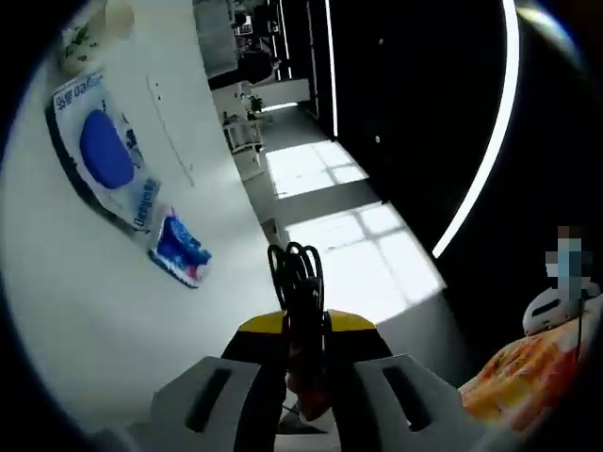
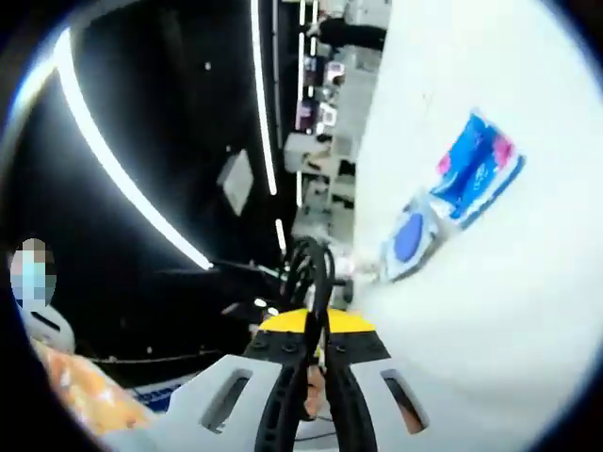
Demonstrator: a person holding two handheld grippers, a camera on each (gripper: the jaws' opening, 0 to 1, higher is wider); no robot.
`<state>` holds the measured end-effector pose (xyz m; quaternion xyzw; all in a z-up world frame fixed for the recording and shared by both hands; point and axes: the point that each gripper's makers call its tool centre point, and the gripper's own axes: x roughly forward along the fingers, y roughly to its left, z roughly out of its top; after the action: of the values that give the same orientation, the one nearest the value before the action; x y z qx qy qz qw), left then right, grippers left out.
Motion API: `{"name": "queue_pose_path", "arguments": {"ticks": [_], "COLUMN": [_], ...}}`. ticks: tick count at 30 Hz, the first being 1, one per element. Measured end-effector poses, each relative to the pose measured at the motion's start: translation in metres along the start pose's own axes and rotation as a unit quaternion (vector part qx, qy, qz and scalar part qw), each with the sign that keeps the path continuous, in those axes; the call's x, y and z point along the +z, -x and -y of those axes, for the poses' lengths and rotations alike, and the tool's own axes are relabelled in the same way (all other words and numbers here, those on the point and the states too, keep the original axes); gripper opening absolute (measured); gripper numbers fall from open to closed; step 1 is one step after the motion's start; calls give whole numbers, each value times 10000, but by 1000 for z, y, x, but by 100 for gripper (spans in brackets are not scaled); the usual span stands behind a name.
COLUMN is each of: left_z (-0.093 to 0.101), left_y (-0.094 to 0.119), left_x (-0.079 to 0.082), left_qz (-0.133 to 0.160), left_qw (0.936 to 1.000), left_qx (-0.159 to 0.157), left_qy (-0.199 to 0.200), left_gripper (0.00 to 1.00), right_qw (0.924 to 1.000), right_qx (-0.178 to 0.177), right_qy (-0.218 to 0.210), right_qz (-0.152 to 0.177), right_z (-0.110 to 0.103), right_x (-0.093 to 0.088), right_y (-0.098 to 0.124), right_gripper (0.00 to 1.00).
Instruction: Arrange the tabletop items into an orderly group along one side of the table until the central work area is clear of visible clutter.
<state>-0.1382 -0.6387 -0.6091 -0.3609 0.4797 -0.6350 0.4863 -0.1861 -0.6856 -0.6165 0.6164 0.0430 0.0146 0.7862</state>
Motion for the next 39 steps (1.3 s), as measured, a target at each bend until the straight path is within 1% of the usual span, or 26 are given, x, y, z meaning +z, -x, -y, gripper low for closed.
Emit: {"name": "queue_pose_path", "arguments": {"ticks": [1,2,3,4,6,7,9,10,11,12,13,14,15,16,17,18,19,20,21,24,25,29,33,35,39], "left_z": [-13,-22,-30,-42,-50,-53,-61,-68,-73,-80,-85,-90,-97,-103,-110,-112,-115,-117,-121,-132,-138,-143,-144,-144,-148], "left_y": [-2,-4,-5,-6,-10,-12,-15,-16,-16,-16,-16,-16,-14,-13,-12,-12,-12,-13,-12,-11,-10,-12,-14,-16,-16], "left_x": [-5,-8,-11,-16,-15,-12,-11,-9,-9,-9,-8,-9,-10,-10,-11,-12,-11,-11,-12,-13,-16,-17,-16,-16,-18], "left_qz": [-149,-257,-393,-565,-572,-539,-593,-615,-656,-733,-778,-831,-919,-1015,-1118,-1164,-1199,-1236,-1290,-1350,-1383,-1349,-1346,-1353,-1423], "left_qw": [9994,9983,9967,9934,9915,9916,9882,9849,9827,9788,9759,9730,9676,9625,9569,9543,9510,9494,9464,9420,9396,9381,9380,9374,9339], "left_qx": [294,497,662,927,1076,1082,1295,1487,1609,1780,1895,2011,2203,2332,2495,2552,2606,2633,2705,2874,2975,3040,3048,3053,3111], "left_qy": [-85,-189,-260,-373,-461,-462,-567,-632,-645,-704,-753,-764,-819,-948,-976,-1034,-1157,-1181,-1209,-1087,-979,-966,-954,-987,-1037], "left_gripper": [11,11,11,11,12,12,12,12,12,13,13,13,12,12,13,13,13,13,13,13,13,13,13,13,14], "right_qw": [9998,9988,9976,9948,9881,9871,9871,9851,9810,9785,9751,9733,9716,9696,9654,9597,9586,9568,9563,9519,9504,9439,9369,9346,9310], "right_qx": [-124,-322,-448,-641,-964,-1026,-1105,-1189,-1346,-1433,-1542,-1624,-1740,-1806,-1925,-2050,-2071,-2126,-2150,-2301,-2349,-2471,-2619,-2657,-2726], "right_qy": [132,370,523,760,1120,1138,1047,1113,1225,1290,1386,1382,1303,1332,1406,1546,1578,1605,1597,1565,1555,1709,1846,1896,1952], "right_qz": [-44,-79,-107,-233,-433,-470,-490,-549,-670,-733,-790,-846,-934,-979,-1053,-1139,-1150,-1163,-1174,-1283,-1320,-1373,-1397,-1410,-1443], "right_z": [3,9,14,21,35,38,46,51,61,66,72,78,85,90,96,103,104,106,108,121,124,130,136,139,145], "right_x": [0,2,3,3,4,4,7,7,6,5,3,1,-2,-5,-6,-9,-9,-10,-11,-13,-14,-13,-10,-10,-10], "right_y": [0,1,1,1,0,0,-4,-5,-6,-7,-9,-10,-12,-14,-13,-14,-14,-16,-17,-18,-17,-17,-18,-17,-15], "right_gripper": [2,2,2,2,2,2,2,2,2,2,2,2,2,2,2,2,3,3,3,3,3,3,4,5,5]}}
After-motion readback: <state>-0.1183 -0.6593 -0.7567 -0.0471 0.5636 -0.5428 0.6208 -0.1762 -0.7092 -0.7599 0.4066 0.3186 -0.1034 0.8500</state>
